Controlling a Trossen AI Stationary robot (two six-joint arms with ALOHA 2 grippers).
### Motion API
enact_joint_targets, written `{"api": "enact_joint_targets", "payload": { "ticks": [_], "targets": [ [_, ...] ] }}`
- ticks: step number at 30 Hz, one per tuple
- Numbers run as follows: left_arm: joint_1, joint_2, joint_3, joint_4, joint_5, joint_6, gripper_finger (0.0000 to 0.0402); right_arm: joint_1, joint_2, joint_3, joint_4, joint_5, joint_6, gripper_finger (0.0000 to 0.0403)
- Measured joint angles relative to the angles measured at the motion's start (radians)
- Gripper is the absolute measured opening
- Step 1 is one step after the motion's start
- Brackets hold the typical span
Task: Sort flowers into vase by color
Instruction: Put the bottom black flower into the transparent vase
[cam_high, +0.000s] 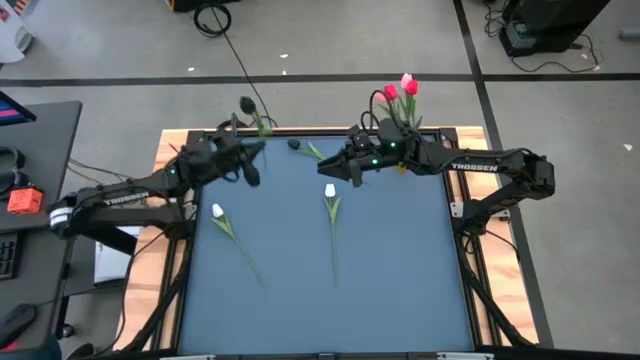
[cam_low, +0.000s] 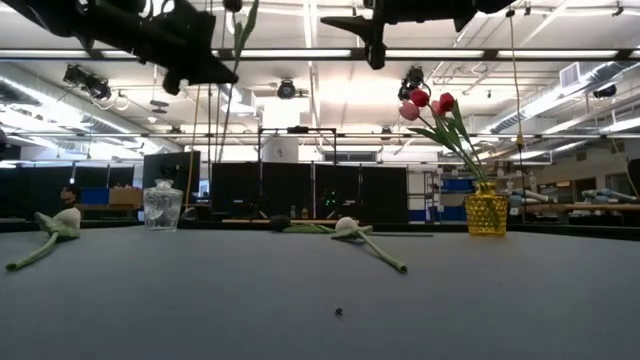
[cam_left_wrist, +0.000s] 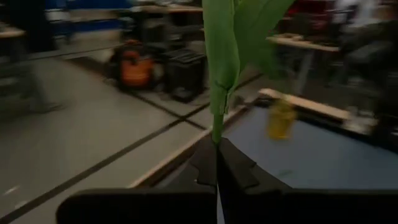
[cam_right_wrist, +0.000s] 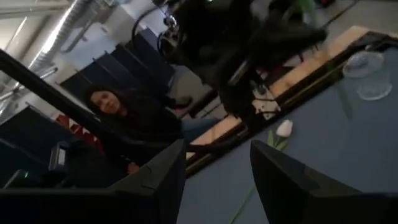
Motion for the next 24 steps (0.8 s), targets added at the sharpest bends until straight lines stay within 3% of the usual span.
{"api": "enact_joint_targets", "payload": {
  "ticks": [6, 15, 24],
  "targets": [
    [0.176, -0.002, 0.0, -0.017, 0.016, -0.024, 0.0, 0.0, 0.035, -0.001, -0.012, -0.063, 0.008, 0.0187],
    [0.404, -0.023, 0.0, -0.038, 0.01, -0.027, 0.0, 0.02, 0.058, -0.001, -0.022, -0.045, -0.029, 0.0187],
    [0.557, -0.061, 0.0, -0.09, 0.009, -0.072, 0.0, 0.023, 0.059, -0.001, -0.03, -0.044, -0.06, 0.0187]
  ]
}}
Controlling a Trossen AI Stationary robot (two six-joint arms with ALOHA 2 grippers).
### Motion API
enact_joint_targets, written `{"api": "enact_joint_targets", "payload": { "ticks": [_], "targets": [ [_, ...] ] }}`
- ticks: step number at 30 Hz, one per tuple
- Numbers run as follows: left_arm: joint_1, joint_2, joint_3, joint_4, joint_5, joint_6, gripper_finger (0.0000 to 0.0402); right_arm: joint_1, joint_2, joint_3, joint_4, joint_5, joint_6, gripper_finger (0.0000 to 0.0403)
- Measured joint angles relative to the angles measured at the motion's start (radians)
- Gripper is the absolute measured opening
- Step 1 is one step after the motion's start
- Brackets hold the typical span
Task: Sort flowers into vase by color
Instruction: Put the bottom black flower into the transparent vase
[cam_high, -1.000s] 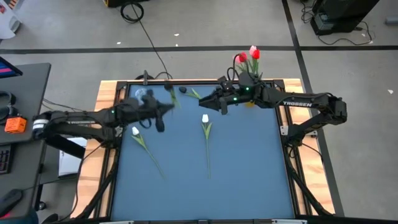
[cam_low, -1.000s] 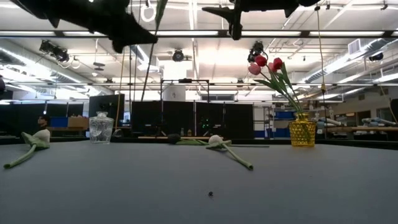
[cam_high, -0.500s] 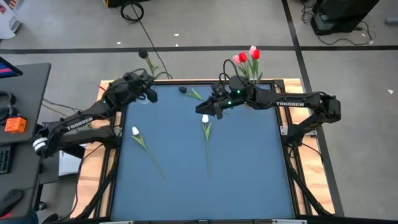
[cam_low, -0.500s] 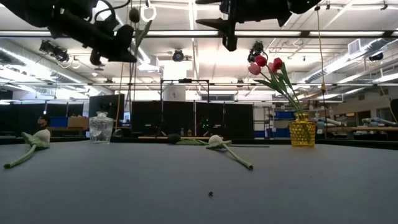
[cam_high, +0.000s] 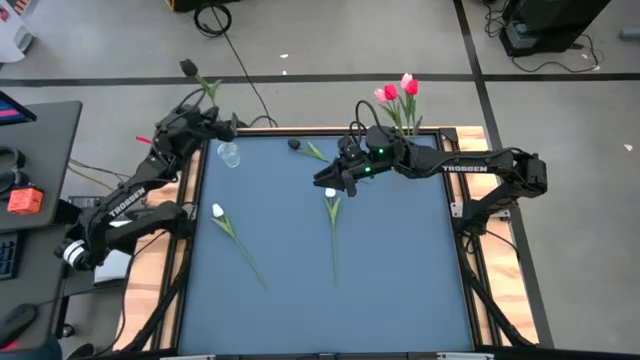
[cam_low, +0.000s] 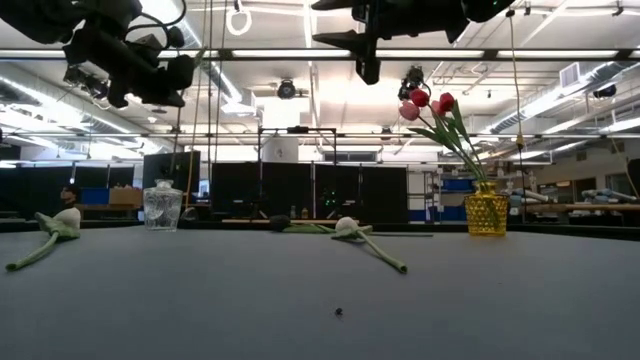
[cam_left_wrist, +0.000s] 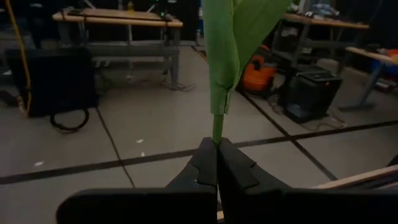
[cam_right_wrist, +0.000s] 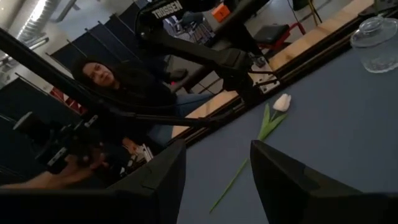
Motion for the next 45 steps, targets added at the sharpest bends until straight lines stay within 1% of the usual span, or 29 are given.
{"api": "enact_joint_targets", "payload": {
  "ticks": [15, 18, 24, 28, 32, 35, 37, 40, 42, 45],
  "targets": [
    [-0.005, 0.004, 0.0, -0.032, 0.001, 0.02, 0.0, -0.043, 0.0, 0.0, -0.008, -0.02, -0.062, 0.0187],
    [-0.005, 0.004, 0.0, -0.04, -0.004, 0.014, 0.0, -0.046, 0.0, 0.0, -0.007, -0.04, -0.075, 0.0187],
    [-0.044, -0.027, 0.0, -0.047, -0.018, 0.001, 0.0, -0.046, 0.0, 0.0, -0.007, -0.042, -0.097, 0.0187],
    [-0.089, -0.083, 0.001, -0.133, -0.098, -0.018, 0.0, -0.046, 0.0, 0.0, -0.007, -0.042, -0.115, 0.0186],
    [-0.159, -0.167, 0.001, -0.207, -0.182, -0.028, 0.0, -0.046, 0.0, 0.0, -0.007, -0.037, -0.126, 0.0185],
    [-0.219, -0.226, 0.001, -0.216, -0.231, -0.049, 0.0, -0.046, 0.0, 0.0, -0.008, -0.024, -0.149, 0.0185],
    [-0.264, -0.244, -0.002, -0.225, -0.282, -0.056, 0.0, -0.049, 0.0, 0.0, -0.009, -0.014, -0.165, 0.0185],
    [-0.333, -0.254, -0.054, -0.226, -0.374, -0.083, 0.0, -0.063, 0.0, 0.0, -0.009, -0.015, -0.18, 0.0185],
    [-0.374, -0.258, -0.11, -0.174, -0.421, -0.113, 0.0, -0.074, 0.0, 0.0, -0.009, -0.015, -0.186, 0.0185],
    [-0.423, -0.261, -0.166, -0.015, -0.469, -0.1, 0.0, -0.09, 0.0, 0.0, -0.008, -0.019, -0.185, 0.0185]
  ]
}}
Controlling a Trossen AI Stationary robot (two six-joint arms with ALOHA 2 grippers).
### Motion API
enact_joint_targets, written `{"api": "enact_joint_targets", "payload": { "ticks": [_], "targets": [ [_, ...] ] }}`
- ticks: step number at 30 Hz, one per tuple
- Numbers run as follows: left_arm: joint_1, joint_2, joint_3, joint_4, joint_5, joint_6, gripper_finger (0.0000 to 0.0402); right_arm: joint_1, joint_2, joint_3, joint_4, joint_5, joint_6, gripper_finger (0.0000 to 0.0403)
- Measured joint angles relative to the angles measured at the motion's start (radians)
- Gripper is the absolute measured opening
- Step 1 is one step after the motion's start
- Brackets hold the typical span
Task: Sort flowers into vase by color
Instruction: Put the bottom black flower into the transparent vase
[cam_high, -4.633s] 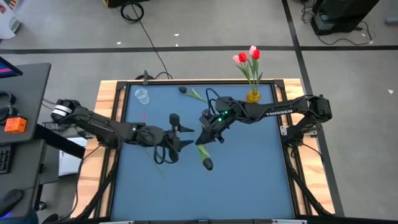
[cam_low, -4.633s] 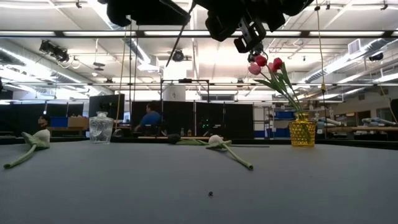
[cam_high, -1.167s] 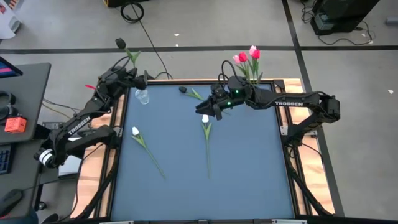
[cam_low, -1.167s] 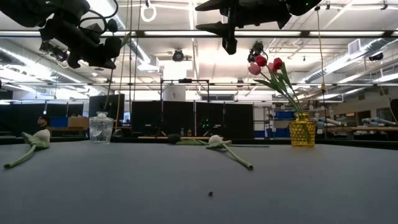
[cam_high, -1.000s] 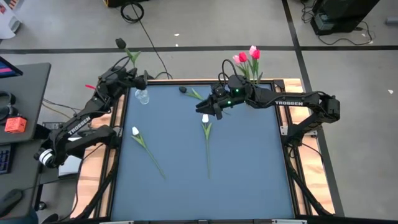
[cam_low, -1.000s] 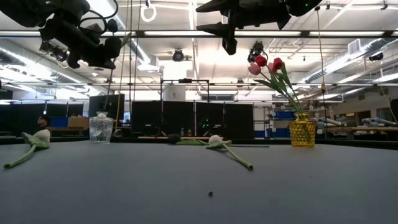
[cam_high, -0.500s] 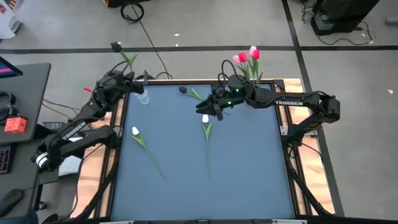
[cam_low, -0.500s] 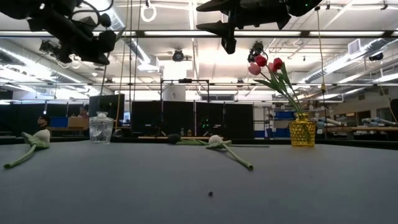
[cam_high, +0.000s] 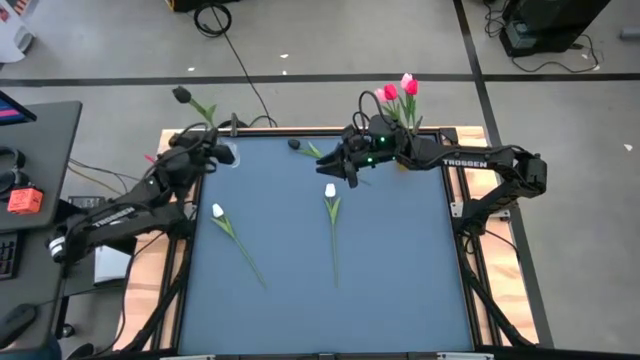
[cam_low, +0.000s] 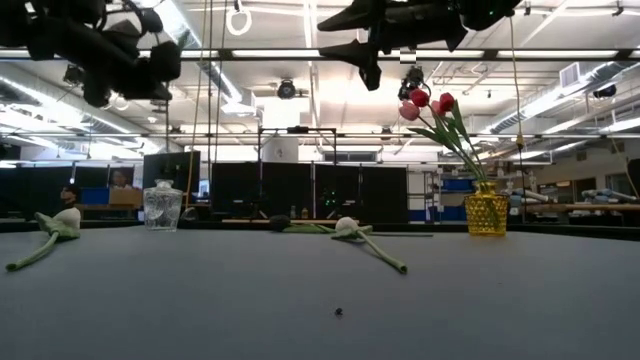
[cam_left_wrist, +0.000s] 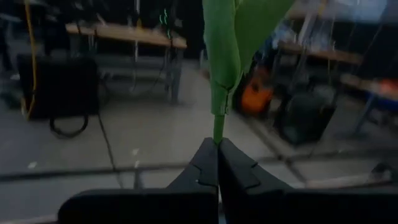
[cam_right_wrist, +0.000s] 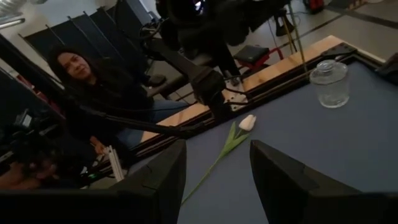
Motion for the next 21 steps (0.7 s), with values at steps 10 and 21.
{"api": "enact_joint_targets", "payload": {
  "ticks": [10, 21],
  "targets": [
    [0.027, 0.004, 0.021, 0.095, -0.175, 0.157, 0.0, -0.046, 0.0, 0.0, -0.007, -0.03, 0.001, 0.0185],
    [0.115, 0.016, -0.062, 0.174, -0.134, 0.025, 0.0009, -0.098, 0.0, 0.0, 0.006, -0.071, -0.005, 0.0185]
  ]
}}
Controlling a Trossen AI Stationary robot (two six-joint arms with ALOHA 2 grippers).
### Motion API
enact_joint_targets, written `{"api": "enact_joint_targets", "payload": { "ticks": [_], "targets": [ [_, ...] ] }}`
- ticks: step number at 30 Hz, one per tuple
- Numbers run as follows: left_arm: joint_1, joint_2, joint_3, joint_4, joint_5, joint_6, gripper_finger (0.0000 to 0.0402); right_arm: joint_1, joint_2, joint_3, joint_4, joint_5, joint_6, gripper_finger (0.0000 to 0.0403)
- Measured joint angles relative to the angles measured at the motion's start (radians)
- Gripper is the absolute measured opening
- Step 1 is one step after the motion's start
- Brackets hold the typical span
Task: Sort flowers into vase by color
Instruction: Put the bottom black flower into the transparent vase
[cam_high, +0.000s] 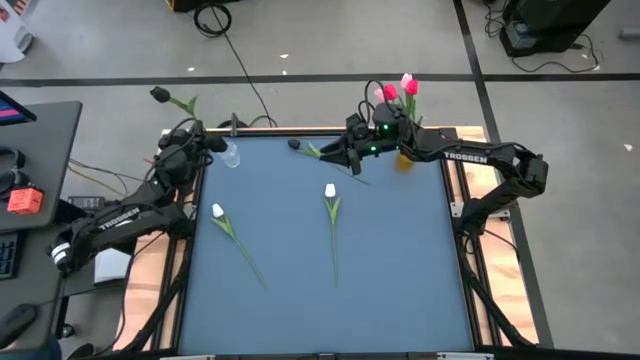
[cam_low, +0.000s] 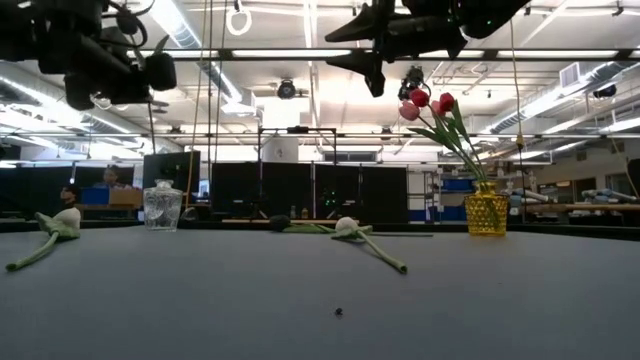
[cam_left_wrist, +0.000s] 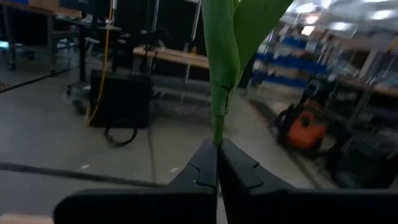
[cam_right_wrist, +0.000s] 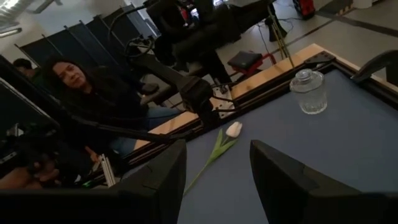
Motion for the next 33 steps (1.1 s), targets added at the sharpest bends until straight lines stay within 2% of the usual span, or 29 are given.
{"api": "enact_joint_targets", "payload": {
  "ticks": [7, 18, 33],
  "targets": [
    [0.014, 0.04, 0.001, 0.025, 0.037, 0.04, 0.001, -0.004, 0.0, 0.0, 0.0, 0.0, -0.022, 0.0185],
    [0.04, 0.162, 0.002, 0.125, 0.055, 0.019, 0.0011, -0.009, 0.004, 0.0, -0.003, -0.027, -0.03, 0.0185],
    [0.039, 0.169, 0.002, 0.138, 0.066, 0.019, 0.0011, -0.009, 0.004, 0.0, -0.044, -0.035, -0.056, 0.0185]
  ]
}}
